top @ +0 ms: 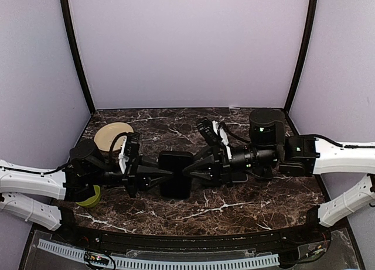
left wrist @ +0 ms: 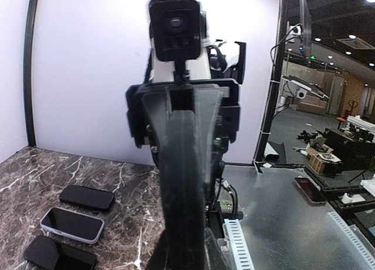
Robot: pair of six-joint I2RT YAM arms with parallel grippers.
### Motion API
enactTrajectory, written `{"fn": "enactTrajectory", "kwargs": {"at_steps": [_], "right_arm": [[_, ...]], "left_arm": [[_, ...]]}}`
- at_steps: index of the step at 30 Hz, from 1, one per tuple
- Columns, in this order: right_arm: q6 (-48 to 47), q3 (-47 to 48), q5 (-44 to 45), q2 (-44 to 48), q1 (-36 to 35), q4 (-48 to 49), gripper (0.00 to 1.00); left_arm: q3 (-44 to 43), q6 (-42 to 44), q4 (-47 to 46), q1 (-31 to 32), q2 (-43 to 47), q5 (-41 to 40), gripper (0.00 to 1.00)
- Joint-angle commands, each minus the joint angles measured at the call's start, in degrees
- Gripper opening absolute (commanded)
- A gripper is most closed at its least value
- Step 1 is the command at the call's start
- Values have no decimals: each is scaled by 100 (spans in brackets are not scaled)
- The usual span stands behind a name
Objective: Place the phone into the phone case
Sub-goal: Press the phone against the phone case.
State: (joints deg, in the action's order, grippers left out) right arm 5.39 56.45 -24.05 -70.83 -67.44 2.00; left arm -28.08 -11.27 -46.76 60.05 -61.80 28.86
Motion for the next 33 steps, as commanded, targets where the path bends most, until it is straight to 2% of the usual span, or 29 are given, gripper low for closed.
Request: {"fn": "enactTrajectory", "kwargs": {"at_steps": [1,2,6,8,9,11,13,16,18,20,21,23,30,31,32,33], "right_arm": [[363,17,-312,-51,33,813,6],[363,37,-336,-54,36,799,0],[326,58,-371,-61,31,677,0],[291,108,-416,-87,34,574,0],[276,137,-450,-95,30,521,0],[257,179,-512,-122,31,434,0],[245,223,-555,-156,34,380,0],[223,261,-550,-187,30,315,0],[210,274,-553,-194,29,301,0],[208,294,-534,-190,36,280,0],[196,304,-519,-184,30,261,0],[176,308,-477,-169,37,228,0],[245,330,-19,-97,74,138,0],[322,350,140,-135,112,71,0],[394,405,323,-186,178,-39,0],[469,454,549,-301,251,-152,0]], "left_arm": [[17,-220,-758,-2,174,69,0],[9,-218,-756,-2,170,92,0],[-24,-193,-725,-2,147,161,0],[-49,-173,-635,-2,166,74,13],[-69,-160,-574,-2,180,-13,26],[-65,-101,-522,-2,238,-137,39],[-40,-38,-504,-2,297,-248,41],[-35,-36,-509,-2,314,-299,41],[-50,-36,-492,-2,287,-275,35],[-74,-34,-436,-2,249,-247,22],[-104,-27,-385,-2,235,-207,11],[-147,-15,-300,-2,198,-162,1],[-150,88,-216,-2,220,-325,1],[-157,149,-187,-2,249,-388,9],[-173,181,-101,-2,270,-587,33],[-177,262,-50,-2,323,-722,47]]}}
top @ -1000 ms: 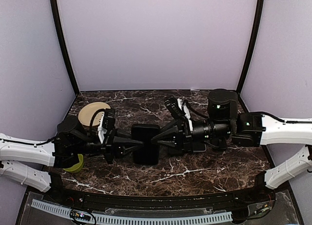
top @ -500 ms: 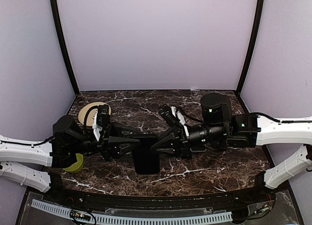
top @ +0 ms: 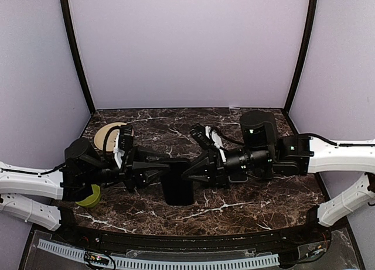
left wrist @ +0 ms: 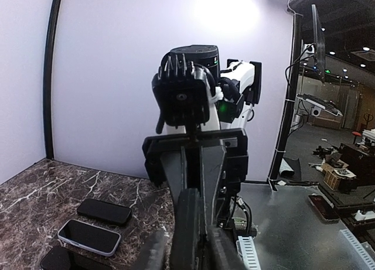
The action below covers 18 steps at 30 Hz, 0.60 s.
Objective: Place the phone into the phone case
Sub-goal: Press the phone against the phone case.
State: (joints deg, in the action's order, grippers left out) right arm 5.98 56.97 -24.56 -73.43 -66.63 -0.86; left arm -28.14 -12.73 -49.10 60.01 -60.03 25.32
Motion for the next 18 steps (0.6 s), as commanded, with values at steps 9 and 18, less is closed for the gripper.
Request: {"fn": "enactTrajectory", "kwargs": {"at_steps": [9,18], "right_arm": [[1518,399,392,-1091,1286,352,0],[2371,1325,-338,-2774,1801,778,0]], "left_arm": [[-658,903,1733,2,64,-4025,99],[-922,1008,2306,2,-190,-4527,99]]}}
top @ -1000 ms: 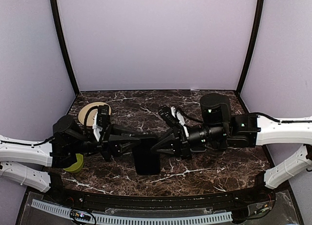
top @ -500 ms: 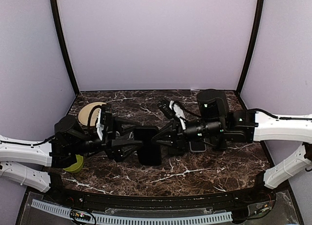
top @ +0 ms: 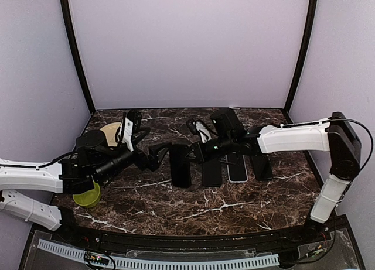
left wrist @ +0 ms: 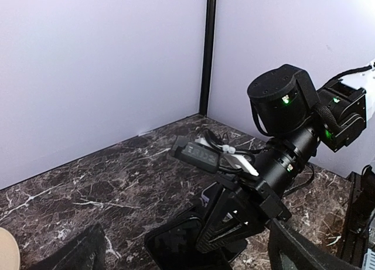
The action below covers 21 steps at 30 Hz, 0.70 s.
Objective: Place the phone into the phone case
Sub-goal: Press the phone against the phone case, then place the phone with the phone case at the center of the board.
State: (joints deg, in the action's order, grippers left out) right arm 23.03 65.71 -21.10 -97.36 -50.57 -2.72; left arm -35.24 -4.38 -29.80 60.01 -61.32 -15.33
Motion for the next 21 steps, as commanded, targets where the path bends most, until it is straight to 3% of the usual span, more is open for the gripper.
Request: {"fn": "enactTrajectory", "kwargs": {"at_steps": [1,7,12,17,21], "right_arm": [[805,466,-813,-503,266,1091,0],[1330,597,-1610,-1197,576,1395,0],[1597,619,-1730,-1673,684,1668,1],[1503,715,-1316,-1989,866,1232,16],[1204,954,-1021,-2204,882,675,20]], "left_arm": [[-225,194,404,2,-81,-488,99],[-315,209,555,2,-157,-516,99],[-363,218,660,2,-215,-518,99],[-414,252,763,2,-258,-575,99],[-489,258,894,2,-323,-671,99]]}}
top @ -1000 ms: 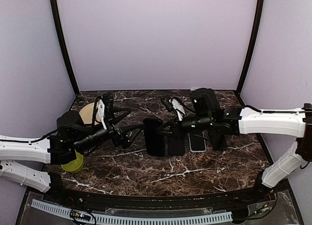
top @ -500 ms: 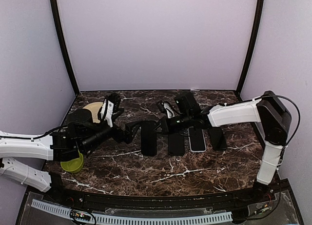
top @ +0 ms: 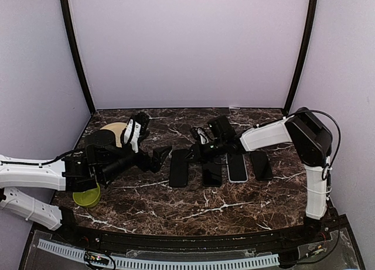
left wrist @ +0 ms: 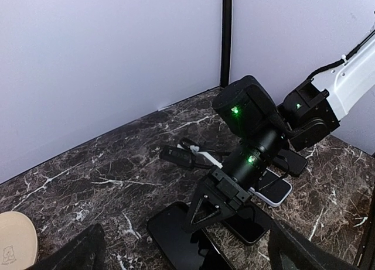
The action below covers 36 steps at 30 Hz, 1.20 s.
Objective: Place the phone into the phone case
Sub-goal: Place the phone with the phone case at the center of the board.
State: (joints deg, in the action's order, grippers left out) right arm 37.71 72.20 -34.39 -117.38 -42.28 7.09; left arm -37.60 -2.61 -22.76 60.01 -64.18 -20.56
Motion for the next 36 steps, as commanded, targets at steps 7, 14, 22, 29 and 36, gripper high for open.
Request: {"fn": "enactTrajectory", "kwargs": {"at_steps": [7,14,22,29,36], "right_arm": [[-129,183,1028,-162,55,-446,25],[-243,249,1227,-79,49,-665,35],[-1122,1124,1516,268,53,-1916,45],[-2513,1364,2788,1051,111,-2156,98],[-2834,814,3207,1752,1175,-1151,98]], "left_arm": [[-318,112,293,2,-105,-235,99],[-346,136,362,2,-160,-150,99],[-312,205,305,2,-187,-257,99],[-226,660,-1,-2,-431,-743,99],[-62,380,-467,-1079,-582,-623,99]]}}
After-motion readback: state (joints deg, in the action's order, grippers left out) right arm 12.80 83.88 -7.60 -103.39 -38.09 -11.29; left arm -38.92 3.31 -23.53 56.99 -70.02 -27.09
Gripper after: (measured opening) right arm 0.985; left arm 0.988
